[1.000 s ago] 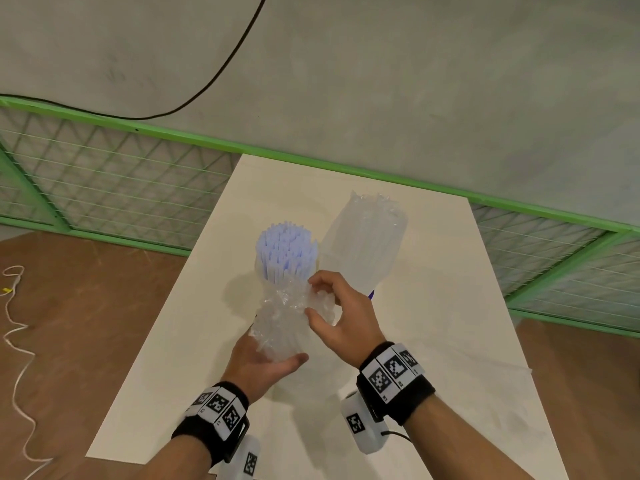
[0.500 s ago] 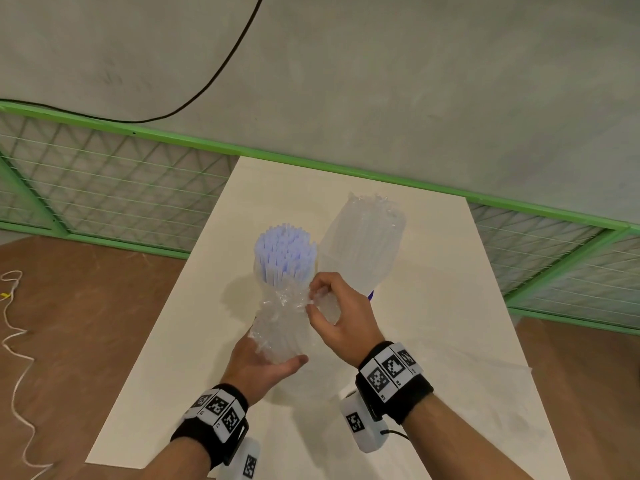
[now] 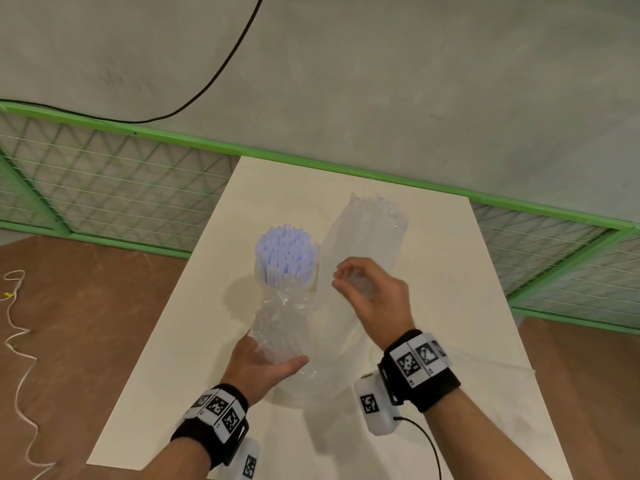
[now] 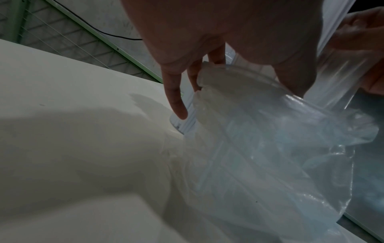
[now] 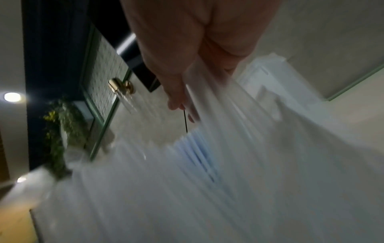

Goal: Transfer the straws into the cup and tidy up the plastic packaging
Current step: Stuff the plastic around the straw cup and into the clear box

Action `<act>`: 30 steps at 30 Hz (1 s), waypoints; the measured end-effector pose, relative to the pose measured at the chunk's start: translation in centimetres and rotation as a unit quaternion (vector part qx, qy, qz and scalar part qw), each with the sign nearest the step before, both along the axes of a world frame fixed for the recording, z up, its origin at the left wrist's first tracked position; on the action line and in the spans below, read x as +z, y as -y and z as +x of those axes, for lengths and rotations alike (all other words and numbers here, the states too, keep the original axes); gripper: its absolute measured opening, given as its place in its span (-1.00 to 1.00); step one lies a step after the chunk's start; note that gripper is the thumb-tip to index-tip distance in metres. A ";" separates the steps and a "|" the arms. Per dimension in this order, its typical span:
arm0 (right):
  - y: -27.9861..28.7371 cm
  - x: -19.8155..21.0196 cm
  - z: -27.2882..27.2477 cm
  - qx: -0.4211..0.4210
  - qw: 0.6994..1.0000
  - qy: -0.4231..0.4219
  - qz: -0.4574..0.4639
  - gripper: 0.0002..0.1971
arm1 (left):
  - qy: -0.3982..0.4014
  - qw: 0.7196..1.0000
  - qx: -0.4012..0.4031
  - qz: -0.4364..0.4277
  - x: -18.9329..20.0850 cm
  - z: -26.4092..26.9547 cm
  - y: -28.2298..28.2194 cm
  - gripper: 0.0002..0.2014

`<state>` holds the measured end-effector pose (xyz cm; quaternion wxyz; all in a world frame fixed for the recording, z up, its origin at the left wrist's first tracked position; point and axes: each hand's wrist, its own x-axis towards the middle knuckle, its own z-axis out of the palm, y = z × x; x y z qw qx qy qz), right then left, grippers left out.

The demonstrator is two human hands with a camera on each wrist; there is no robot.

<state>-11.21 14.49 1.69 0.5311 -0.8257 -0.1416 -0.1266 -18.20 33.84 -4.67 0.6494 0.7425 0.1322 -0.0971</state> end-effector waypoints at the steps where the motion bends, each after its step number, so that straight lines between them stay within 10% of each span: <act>1: 0.3 0.9 0.3 -0.013 1.000 0.002 0.025 -0.79 | -0.002 1.000 0.002 0.001 0.0 0.0 0.0 -0.47; 11: 4.8 14.6 4.5 -0.064 0.960 0.197 0.187 -0.72 | -0.032 0.999 0.003 0.020 0.6 -0.1 -0.1 -0.48; 16: 6.4 14.6 8.9 -0.035 0.973 0.166 0.158 -0.74 | -0.052 0.998 -0.004 0.028 1.9 -0.3 0.1 -0.57; 22: 6.2 8.5 12.6 0.000 0.997 0.064 -0.054 -0.81 | -0.058 0.998 0.001 0.022 2.4 -0.4 0.2 -0.56; 30: 6.5 1.8 13.7 0.088 0.897 0.089 -0.423 -0.65 | -0.077 0.997 -0.007 0.029 1.9 -0.2 -0.1 -0.57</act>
